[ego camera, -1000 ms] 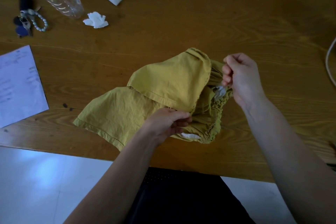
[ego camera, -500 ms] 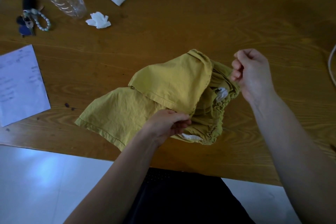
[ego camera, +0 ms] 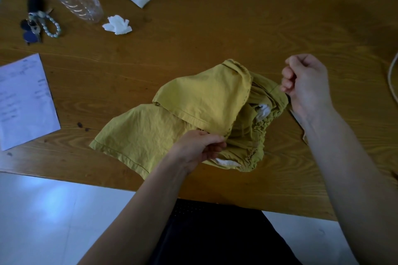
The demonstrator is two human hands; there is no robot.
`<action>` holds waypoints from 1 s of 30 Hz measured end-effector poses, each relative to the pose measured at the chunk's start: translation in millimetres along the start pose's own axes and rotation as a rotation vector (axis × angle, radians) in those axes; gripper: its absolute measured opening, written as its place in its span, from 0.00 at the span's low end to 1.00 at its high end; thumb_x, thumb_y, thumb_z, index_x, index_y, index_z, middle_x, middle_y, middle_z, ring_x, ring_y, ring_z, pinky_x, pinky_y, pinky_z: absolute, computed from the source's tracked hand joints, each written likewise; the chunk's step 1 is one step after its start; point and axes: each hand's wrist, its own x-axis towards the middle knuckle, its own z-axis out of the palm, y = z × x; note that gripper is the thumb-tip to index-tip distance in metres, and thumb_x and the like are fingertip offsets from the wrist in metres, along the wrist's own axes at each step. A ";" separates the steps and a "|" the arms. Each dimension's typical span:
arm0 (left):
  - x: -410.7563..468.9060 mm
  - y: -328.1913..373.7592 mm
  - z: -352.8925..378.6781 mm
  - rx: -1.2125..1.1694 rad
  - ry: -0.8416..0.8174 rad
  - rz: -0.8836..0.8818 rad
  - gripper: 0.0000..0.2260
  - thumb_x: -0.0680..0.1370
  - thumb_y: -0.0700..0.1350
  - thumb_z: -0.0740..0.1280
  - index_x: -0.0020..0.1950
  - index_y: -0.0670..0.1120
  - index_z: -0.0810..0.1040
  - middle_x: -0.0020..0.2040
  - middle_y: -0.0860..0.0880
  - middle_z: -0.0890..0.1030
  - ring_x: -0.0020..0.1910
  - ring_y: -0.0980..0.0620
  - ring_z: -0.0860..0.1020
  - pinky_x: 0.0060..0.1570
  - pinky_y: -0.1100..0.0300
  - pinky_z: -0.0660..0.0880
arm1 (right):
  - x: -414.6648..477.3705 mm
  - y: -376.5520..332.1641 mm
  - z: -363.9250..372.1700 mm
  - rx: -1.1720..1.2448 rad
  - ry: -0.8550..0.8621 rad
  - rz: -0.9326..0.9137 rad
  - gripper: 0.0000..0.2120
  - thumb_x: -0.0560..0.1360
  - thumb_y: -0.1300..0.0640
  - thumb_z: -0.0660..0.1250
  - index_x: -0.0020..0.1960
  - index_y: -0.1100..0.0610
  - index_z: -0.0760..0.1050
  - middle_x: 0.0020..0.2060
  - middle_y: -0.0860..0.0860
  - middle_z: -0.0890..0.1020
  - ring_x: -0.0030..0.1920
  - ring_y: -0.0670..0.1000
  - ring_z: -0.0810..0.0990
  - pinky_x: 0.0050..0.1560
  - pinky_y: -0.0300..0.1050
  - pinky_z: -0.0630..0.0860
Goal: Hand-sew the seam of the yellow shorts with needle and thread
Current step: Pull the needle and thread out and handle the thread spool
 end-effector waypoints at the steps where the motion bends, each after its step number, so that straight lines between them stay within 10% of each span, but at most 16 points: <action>1: -0.3 0.1 -0.3 0.001 -0.001 0.004 0.07 0.74 0.35 0.68 0.36 0.40 0.79 0.29 0.49 0.82 0.28 0.57 0.78 0.28 0.66 0.75 | -0.6 0.1 -0.6 0.001 0.002 -0.001 0.10 0.79 0.61 0.57 0.40 0.54 0.71 0.24 0.43 0.72 0.24 0.43 0.67 0.25 0.36 0.66; 12: -11.6 0.9 2.9 0.287 0.126 0.058 0.07 0.75 0.43 0.70 0.38 0.42 0.82 0.36 0.48 0.83 0.31 0.57 0.77 0.30 0.68 0.73 | -25.4 -12.2 13.7 0.035 -0.183 0.056 0.08 0.79 0.59 0.59 0.43 0.55 0.74 0.31 0.48 0.82 0.26 0.44 0.73 0.26 0.37 0.71; 18: -34.3 21.3 6.0 0.343 0.387 0.396 0.07 0.75 0.48 0.69 0.38 0.48 0.82 0.30 0.54 0.78 0.27 0.61 0.72 0.26 0.70 0.69 | -44.7 -12.7 24.1 -0.043 -0.432 0.166 0.07 0.76 0.60 0.63 0.43 0.55 0.79 0.42 0.48 0.82 0.24 0.41 0.65 0.22 0.32 0.62; 22: -42.2 34.8 16.1 0.277 0.284 0.511 0.05 0.75 0.47 0.68 0.49 0.52 0.83 0.43 0.53 0.83 0.32 0.67 0.74 0.30 0.75 0.71 | -53.7 -9.0 31.9 -0.082 -0.486 0.207 0.04 0.75 0.59 0.65 0.46 0.56 0.79 0.29 0.42 0.80 0.23 0.41 0.63 0.22 0.32 0.60; 30: -36.1 36.0 25.1 0.143 0.217 0.434 0.03 0.74 0.46 0.70 0.44 0.51 0.84 0.34 0.53 0.78 0.33 0.59 0.73 0.32 0.66 0.71 | -63.6 0.7 43.3 -0.100 -0.462 0.211 0.06 0.75 0.58 0.66 0.42 0.54 0.80 0.21 0.41 0.74 0.22 0.42 0.63 0.22 0.34 0.59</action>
